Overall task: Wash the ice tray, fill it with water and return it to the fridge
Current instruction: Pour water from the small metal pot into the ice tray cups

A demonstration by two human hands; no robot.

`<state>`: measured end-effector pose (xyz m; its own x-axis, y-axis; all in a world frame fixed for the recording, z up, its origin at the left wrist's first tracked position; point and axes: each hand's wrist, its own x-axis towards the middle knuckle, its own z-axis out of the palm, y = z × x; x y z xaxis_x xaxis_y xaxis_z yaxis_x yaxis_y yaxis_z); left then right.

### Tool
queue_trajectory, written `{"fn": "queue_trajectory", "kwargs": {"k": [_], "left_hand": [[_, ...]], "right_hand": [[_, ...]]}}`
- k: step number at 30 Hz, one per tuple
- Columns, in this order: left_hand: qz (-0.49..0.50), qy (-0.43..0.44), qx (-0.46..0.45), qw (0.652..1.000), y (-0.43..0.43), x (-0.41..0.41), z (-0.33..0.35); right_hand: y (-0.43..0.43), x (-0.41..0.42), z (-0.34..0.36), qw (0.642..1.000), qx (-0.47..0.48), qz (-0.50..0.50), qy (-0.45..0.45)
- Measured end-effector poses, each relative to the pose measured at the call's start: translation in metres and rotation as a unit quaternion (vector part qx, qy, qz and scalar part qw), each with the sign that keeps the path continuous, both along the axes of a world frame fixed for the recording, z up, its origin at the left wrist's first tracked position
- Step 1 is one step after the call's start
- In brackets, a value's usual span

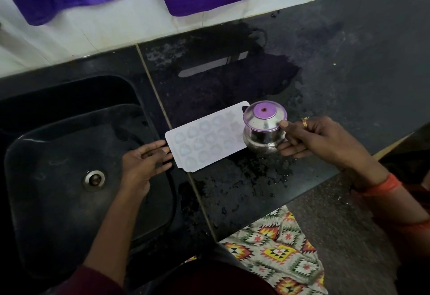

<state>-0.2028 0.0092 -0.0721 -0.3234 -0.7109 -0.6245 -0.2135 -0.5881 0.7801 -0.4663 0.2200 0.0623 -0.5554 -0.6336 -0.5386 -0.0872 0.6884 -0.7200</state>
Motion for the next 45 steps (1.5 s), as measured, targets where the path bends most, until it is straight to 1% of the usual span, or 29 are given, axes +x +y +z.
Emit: {"fn": "queue_trajectory", "kwargs": {"k": [18, 36, 45], "left_hand": [[0.006, 0.0, 0.002, 1.0, 0.0, -0.001, 0.0], [0.004, 0.001, 0.004, 1.0, -0.003, -0.001, -0.003], [0.004, 0.003, 0.003, 1.0, -0.004, -0.001, -0.004]], "right_hand": [[-0.015, -0.002, -0.001, 0.999, 0.039, 0.015, 0.01], [-0.022, -0.001, 0.0, 0.999, 0.044, 0.013, -0.001], [-0.021, 0.001, 0.0, 0.999, 0.03, 0.015, -0.013]]}}
